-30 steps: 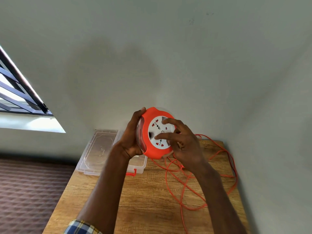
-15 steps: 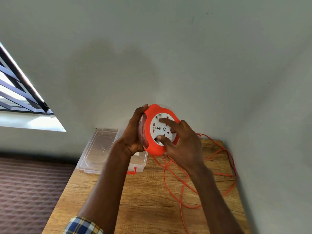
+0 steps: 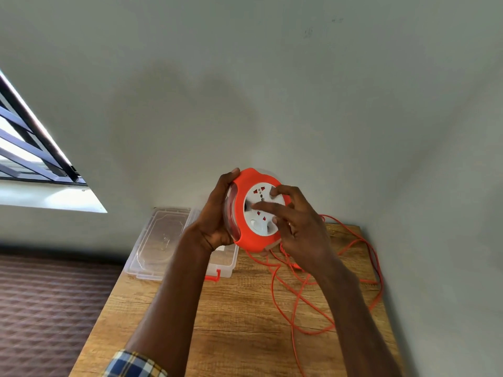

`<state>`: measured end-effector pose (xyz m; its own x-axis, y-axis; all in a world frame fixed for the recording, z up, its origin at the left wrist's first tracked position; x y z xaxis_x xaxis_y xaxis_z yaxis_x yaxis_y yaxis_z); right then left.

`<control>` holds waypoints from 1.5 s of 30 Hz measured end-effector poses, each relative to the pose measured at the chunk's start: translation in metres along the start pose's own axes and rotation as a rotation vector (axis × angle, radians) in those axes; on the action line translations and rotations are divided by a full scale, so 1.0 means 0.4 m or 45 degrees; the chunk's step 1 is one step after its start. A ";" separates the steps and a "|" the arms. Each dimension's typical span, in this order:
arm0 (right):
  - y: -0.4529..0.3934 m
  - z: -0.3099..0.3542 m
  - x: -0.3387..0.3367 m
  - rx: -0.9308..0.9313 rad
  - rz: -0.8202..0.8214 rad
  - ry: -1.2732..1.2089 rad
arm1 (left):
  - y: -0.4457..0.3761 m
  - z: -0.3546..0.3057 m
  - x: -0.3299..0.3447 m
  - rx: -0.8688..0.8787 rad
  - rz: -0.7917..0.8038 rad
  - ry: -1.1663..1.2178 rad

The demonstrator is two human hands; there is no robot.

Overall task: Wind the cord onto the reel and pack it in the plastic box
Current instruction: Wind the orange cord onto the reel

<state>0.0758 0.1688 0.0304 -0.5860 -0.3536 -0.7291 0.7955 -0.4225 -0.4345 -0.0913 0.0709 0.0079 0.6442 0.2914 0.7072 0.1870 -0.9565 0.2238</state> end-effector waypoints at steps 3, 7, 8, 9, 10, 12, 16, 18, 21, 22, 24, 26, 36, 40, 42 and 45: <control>0.003 -0.004 0.009 0.021 0.097 0.031 | 0.002 0.002 -0.013 -0.013 0.008 -0.005; 0.001 0.009 0.015 0.063 0.042 0.116 | 0.000 0.006 -0.015 -0.034 -0.006 -0.026; 0.000 0.013 0.014 0.074 0.019 0.135 | 0.000 0.005 -0.011 -0.030 0.001 -0.032; 0.000 0.017 0.012 0.094 0.000 0.147 | 0.000 0.002 -0.008 -0.025 0.011 -0.038; 0.000 0.023 0.008 0.128 -0.021 0.143 | -0.001 0.000 -0.003 -0.018 0.022 -0.044; -0.001 0.038 0.005 0.267 -0.112 0.085 | -0.004 -0.004 0.004 0.001 0.028 -0.052; -0.005 0.062 0.023 0.504 -0.318 0.108 | -0.006 0.007 0.018 -0.023 0.027 -0.069; -0.003 0.060 0.021 0.448 -0.308 0.153 | -0.003 0.011 0.020 -0.023 0.036 -0.074; 0.000 0.050 -0.010 0.298 -0.298 0.100 | 0.003 0.002 0.021 -0.004 0.070 -0.070; 0.001 0.042 -0.016 0.204 -0.269 0.092 | 0.004 -0.002 0.020 -0.007 0.078 -0.060; 0.003 0.022 -0.018 0.025 -0.156 0.062 | 0.006 -0.006 0.014 -0.021 0.091 -0.034; 0.004 0.006 -0.015 -0.024 -0.044 0.036 | 0.006 -0.006 0.008 -0.034 0.081 -0.031; 0.003 0.022 0.004 0.118 0.026 0.148 | 0.004 0.004 0.002 -0.023 -0.032 -0.067; 0.004 0.048 0.002 0.399 -0.162 -0.047 | 0.002 0.001 0.013 0.007 -0.016 -0.084; 0.001 0.056 0.010 0.488 -0.260 0.014 | 0.000 0.005 0.016 -0.002 -0.024 -0.089; -0.001 0.054 0.018 0.530 -0.293 0.063 | 0.001 0.010 0.025 -0.004 -0.020 -0.110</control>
<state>0.0678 0.1483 0.0367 -0.7234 -0.1759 -0.6676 0.5109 -0.7868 -0.3463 -0.0820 0.0735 0.0124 0.7029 0.3044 0.6428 0.1953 -0.9517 0.2370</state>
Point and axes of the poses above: each hand's wrist, its own y-axis away from the middle knuckle, its own x-axis out of the palm, z = x × y, the point moved 2 cm from there along -y, towards the middle knuckle, and after that the axes turned 2 degrees about y, right-handed, at the moved point
